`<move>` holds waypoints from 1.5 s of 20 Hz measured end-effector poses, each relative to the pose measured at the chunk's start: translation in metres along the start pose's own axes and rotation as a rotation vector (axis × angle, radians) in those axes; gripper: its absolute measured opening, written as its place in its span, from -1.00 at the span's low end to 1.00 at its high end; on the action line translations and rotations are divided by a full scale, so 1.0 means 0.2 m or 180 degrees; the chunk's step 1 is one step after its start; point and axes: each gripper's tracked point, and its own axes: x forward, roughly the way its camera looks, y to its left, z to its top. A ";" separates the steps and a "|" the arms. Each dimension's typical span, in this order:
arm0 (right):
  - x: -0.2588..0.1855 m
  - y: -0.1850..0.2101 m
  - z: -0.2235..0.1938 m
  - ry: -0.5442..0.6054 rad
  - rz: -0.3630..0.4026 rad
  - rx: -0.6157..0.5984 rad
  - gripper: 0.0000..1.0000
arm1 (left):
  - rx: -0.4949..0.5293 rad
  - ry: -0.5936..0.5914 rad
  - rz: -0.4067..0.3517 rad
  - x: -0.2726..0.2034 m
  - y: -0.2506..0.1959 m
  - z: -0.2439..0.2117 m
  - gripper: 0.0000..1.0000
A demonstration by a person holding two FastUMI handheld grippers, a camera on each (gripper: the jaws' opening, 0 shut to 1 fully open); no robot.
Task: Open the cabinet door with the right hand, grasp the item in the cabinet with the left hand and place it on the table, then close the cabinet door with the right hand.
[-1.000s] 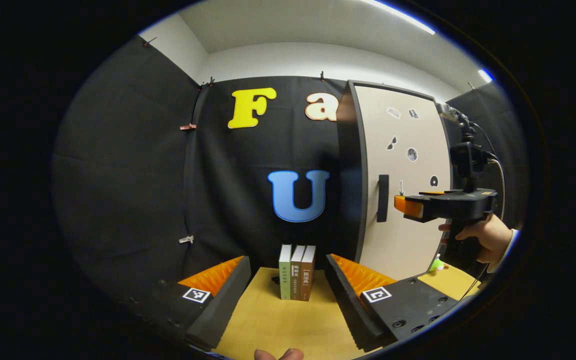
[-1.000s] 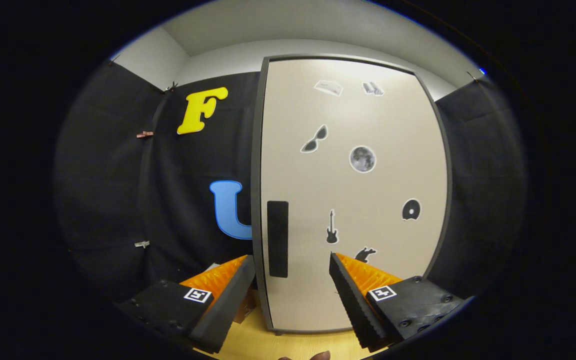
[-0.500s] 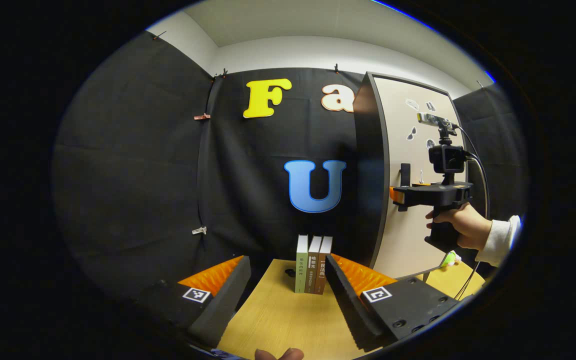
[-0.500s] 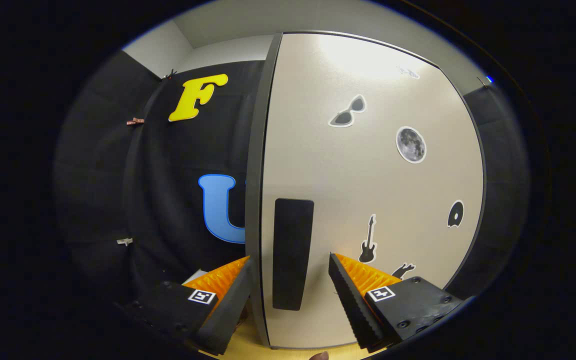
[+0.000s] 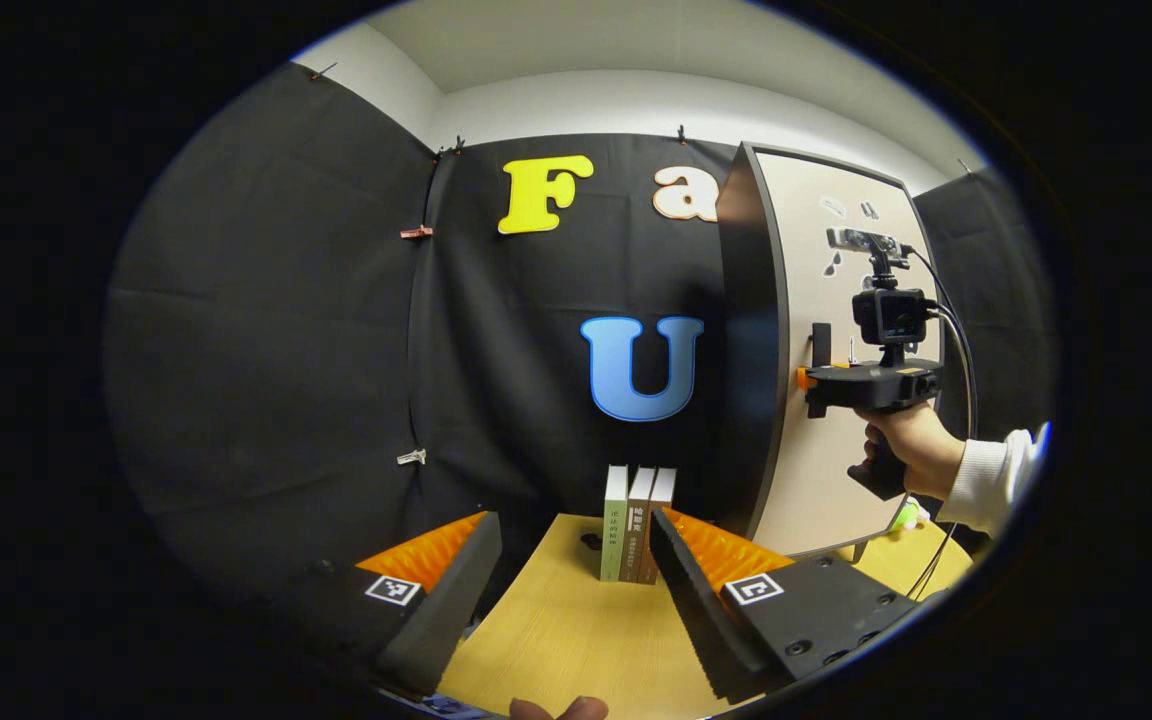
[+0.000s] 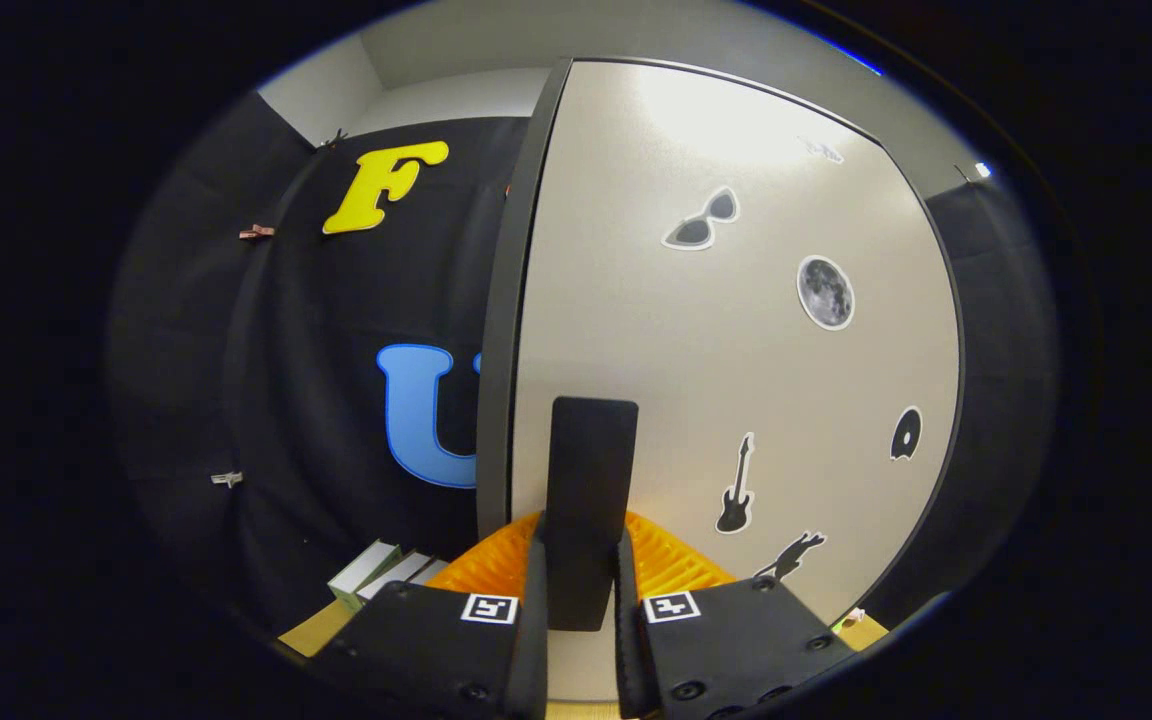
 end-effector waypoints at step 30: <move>-0.66 -0.23 0.07 0.0340 0.0796 0.0593 -0.60 | 0.0086 -0.0143 -0.0220 -0.24 -0.31 0.09 0.89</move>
